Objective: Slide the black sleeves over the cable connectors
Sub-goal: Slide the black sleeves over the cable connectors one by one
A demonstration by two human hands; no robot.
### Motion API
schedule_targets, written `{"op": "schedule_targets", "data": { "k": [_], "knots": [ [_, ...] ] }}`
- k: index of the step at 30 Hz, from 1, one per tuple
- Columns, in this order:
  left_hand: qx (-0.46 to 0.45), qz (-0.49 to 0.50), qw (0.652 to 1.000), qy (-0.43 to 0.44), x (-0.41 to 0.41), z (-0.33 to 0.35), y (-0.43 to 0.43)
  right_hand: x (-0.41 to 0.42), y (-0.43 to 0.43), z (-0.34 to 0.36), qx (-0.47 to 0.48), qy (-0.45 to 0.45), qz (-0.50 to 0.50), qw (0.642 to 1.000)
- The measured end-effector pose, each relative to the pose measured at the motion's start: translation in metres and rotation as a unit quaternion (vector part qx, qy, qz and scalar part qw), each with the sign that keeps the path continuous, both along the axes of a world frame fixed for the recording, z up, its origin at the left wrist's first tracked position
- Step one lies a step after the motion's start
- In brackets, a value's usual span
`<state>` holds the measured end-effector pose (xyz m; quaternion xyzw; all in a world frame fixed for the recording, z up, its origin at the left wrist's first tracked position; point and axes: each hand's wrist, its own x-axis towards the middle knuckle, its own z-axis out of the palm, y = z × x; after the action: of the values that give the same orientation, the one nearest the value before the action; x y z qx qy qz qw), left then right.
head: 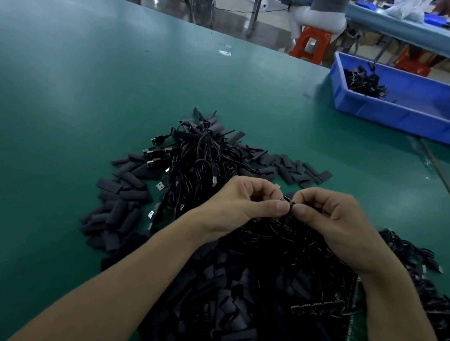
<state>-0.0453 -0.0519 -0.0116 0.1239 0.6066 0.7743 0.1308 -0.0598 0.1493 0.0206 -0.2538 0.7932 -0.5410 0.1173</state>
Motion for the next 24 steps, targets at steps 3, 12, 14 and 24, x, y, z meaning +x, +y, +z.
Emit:
{"op": "schedule_targets", "data": {
  "k": [3,12,14,24],
  "knots": [
    [0.027,-0.037,0.999,-0.026,0.000,0.003,0.000,0.001,0.001,0.003,-0.008,-0.014,0.006,1.000],
    [0.152,0.125,0.976,0.089,0.011,0.041,-0.019,0.001,0.000,0.015,0.097,0.247,-0.322,0.909],
    [0.161,0.155,0.967,0.123,0.015,0.051,-0.033,0.004,-0.001,0.022,0.149,0.303,-0.355,0.872],
    [-0.152,0.190,0.967,0.070,0.021,0.056,-0.071,0.034,-0.060,0.022,0.427,0.040,0.001,0.903]
  ]
}}
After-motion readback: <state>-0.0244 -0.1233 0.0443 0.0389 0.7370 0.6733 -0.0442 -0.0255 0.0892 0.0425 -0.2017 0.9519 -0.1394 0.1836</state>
